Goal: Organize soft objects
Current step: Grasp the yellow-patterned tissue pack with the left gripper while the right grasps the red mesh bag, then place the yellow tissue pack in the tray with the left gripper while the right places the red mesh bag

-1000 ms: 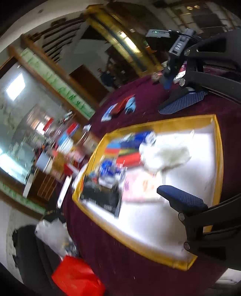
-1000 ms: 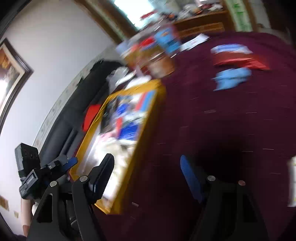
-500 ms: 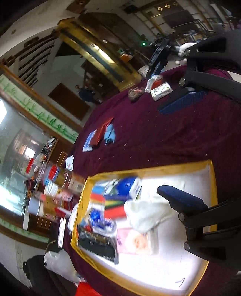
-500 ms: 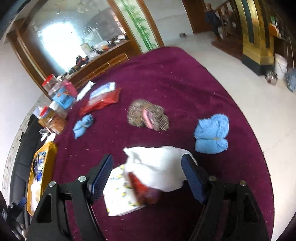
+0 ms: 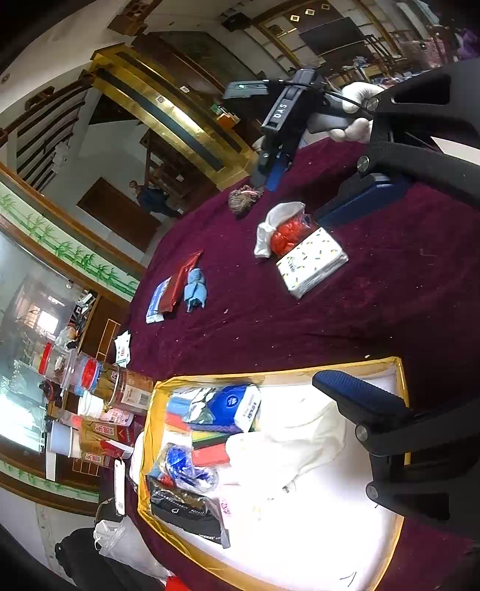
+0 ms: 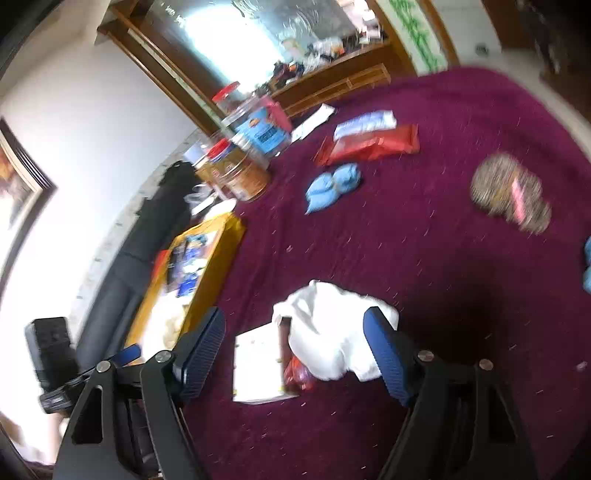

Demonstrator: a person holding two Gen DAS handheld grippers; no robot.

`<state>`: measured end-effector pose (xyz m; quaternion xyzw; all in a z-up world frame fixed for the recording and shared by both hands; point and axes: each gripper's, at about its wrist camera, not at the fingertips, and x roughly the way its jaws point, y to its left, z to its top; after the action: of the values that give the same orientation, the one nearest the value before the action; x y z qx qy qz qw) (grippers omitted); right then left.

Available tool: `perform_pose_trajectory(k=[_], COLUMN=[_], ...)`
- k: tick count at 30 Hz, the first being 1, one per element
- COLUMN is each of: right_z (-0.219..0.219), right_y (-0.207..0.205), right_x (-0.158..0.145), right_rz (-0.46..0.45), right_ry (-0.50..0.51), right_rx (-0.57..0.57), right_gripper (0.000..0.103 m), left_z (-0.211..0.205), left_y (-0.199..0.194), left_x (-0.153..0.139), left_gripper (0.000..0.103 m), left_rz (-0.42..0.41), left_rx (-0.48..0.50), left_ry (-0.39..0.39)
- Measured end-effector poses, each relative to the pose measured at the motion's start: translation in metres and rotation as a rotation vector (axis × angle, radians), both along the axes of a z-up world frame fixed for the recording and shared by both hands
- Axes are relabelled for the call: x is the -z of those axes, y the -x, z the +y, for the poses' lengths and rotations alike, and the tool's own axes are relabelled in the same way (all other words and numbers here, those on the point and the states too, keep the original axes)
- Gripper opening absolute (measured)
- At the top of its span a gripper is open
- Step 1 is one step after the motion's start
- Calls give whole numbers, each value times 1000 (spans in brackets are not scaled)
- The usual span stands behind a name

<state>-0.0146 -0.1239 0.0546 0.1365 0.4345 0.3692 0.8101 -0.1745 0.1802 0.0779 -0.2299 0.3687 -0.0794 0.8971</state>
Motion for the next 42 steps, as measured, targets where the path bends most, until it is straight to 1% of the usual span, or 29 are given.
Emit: perform_pose_trajectory(k=[2,7,9,11,13,14,15,16,17,19,20,22,23,24,26,28,29,32,34,37,38,39,40,41,42], right_z=[3,15,9,20,34,38,41,39,33,13,-1,-23,-31,-37,-42,-41,-41,-43,-48,-55,-57,-58,-58,-56,-53], right_y=[2,4,3,3,3,2,1,-4,-10,-24,-30,-38,-41,-43,-44,-43,-42,-41,-39,-34,-30,-29,-27,-24,-22], right_x=[-4,10,18,24,28,30,32,33,35,41,44,48,50,53,54,53,52,50,45,35,30,27,24,20,17], right_rz=[-36,-33,-33,-33,-52,-60,-63,-58,-38,31,58,72,75,80,91,77,70,59,34,-17,-41,-54,-72,-91,-105], right_ry=[60,194,210,226,264,280,299,304,270,164,122,106,116,124,94,101,106,89,80,54,35,22,4,-16,-27], right_rx=[38,76,62,41,28,30,38,54,70,105,148,228,268,292,297,297,297,302,320,351,354,352,345,327,304], right_gripper=[78,78,78,78,78,74,61,54,50,50,50,50,50,50,51,54,58,59,59,61,62,63,65,71,73], left_z=[-3,-18,-27,-36,-44,-48,-52,-54,-58,-62,-65,-72,-76,-79,-84,-89,-91,-100,-107,-121,-125,-128,-129,-128,-125], left_y=[0,-5,-7,-9,-11,-12,-12,-13,-15,-19,-23,-32,-38,-43,-56,-70,-75,-96,-107,-116,-118,-119,-119,-118,-117], left_x=[3,12,14,16,18,19,20,20,20,22,24,28,31,34,41,47,50,58,64,67,67,68,68,68,68], left_gripper=[83,83,83,83,83,83,83,83,83,83,83,83,83,83,83,83,83,83,83,83,77,61,59,58,57], left_rz=[6,32,41,52,63,69,73,75,79,88,94,109,117,125,147,166,170,189,198,177,163,150,140,135,134], left_rx=[12,52,76,99,121,130,138,146,155,163,167,170,170,169,163,155,149,131,131,147,152,153,156,159,157], left_ry=[0,-3,-11,-20,-24,-28,-31,-33,-37,-47,-49,-56,-63,-68,-73,-82,-92,-143,-174,-250,-276,-305,-331,-329,-312])
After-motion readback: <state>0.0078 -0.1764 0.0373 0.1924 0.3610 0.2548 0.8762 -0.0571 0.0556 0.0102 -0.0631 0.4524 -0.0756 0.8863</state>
